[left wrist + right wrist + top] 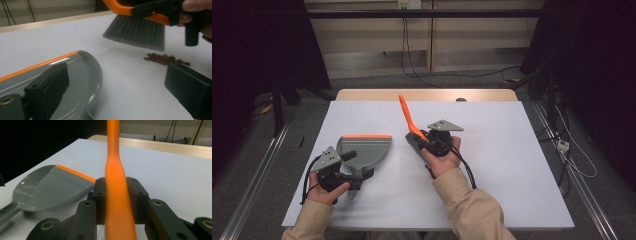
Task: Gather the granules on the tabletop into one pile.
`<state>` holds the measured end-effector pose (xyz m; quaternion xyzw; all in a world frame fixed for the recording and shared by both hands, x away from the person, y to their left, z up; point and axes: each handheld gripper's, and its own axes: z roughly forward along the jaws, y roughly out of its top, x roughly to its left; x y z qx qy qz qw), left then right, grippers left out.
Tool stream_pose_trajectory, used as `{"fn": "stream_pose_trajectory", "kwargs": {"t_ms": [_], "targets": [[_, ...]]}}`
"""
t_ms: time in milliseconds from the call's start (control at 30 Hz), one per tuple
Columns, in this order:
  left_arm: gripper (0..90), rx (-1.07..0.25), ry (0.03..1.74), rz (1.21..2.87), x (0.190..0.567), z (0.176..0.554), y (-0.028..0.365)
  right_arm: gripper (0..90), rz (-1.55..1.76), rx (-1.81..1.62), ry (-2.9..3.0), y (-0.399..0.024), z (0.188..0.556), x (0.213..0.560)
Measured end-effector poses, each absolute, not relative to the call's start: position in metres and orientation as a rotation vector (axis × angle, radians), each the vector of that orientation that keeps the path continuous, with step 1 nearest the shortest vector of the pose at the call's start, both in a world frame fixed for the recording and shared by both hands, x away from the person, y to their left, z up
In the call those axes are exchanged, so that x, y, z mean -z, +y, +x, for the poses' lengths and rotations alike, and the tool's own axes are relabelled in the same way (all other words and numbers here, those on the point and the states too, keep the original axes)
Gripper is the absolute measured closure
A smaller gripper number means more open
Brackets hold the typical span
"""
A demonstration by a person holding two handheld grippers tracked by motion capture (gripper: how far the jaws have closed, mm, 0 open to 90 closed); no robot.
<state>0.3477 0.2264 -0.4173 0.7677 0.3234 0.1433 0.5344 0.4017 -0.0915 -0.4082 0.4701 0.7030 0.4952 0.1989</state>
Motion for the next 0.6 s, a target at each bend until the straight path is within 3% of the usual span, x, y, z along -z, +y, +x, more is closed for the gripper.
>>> {"fn": "stream_pose_trajectory", "kwargs": {"t_ms": [333, 600], "targets": [[5.4, -0.342, 0.794, 1.813, 0.418, 0.348, 0.232, 71.3, 1.277, -1.386, 1.973, -0.072, 0.423, 0.434], [5.4, -0.343, 0.786, 1.823, 0.418, 0.347, 0.232, 71.3, 1.235, -1.339, 2.031, -0.083, 0.41, 0.436]]}}
